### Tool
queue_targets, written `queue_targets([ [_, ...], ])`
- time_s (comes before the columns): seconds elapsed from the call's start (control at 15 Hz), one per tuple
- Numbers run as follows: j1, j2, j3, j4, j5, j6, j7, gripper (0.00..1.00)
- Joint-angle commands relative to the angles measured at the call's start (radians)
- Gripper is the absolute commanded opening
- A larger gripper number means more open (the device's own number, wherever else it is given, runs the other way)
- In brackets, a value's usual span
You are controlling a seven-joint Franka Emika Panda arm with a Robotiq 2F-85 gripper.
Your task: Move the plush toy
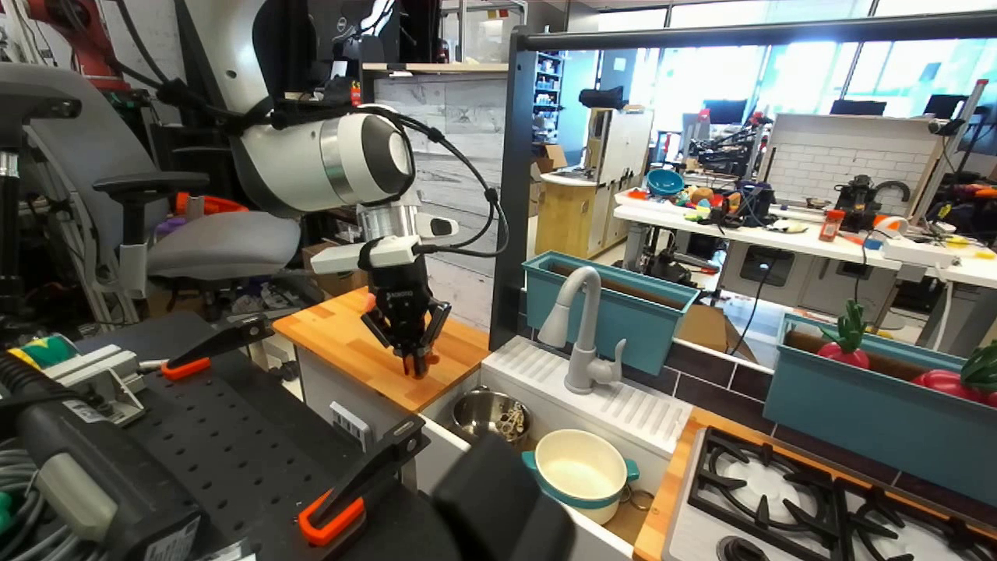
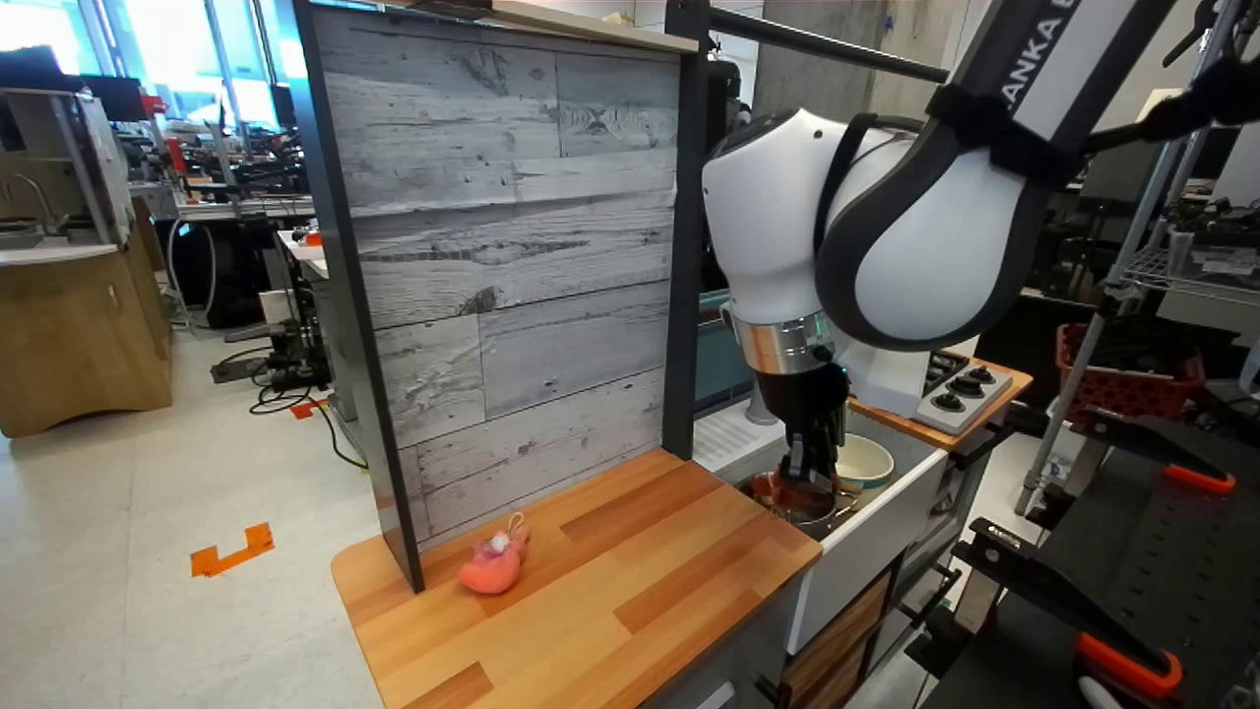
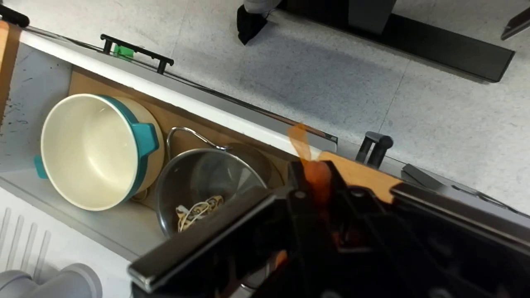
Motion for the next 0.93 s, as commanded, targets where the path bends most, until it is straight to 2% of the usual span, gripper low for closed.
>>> queue_targets([
  [0.0,0.0,0.07,-0.016,0.055,-0.023,0.026,0.037,0.03],
  [0.6,0.002,0.16,-0.004,0.145,0.002,0.071,0.018,0.03],
  [0.73,0.001,0.18,-0.005,0.157,0.002,0.071,0.017,0.15],
  [0.8,0.001,0.187,-0.004,0.162,0.003,0.069,0.015,0.4],
  [0.87,0.002,0.192,-0.003,0.167,0.003,0.071,0.014,0.4],
])
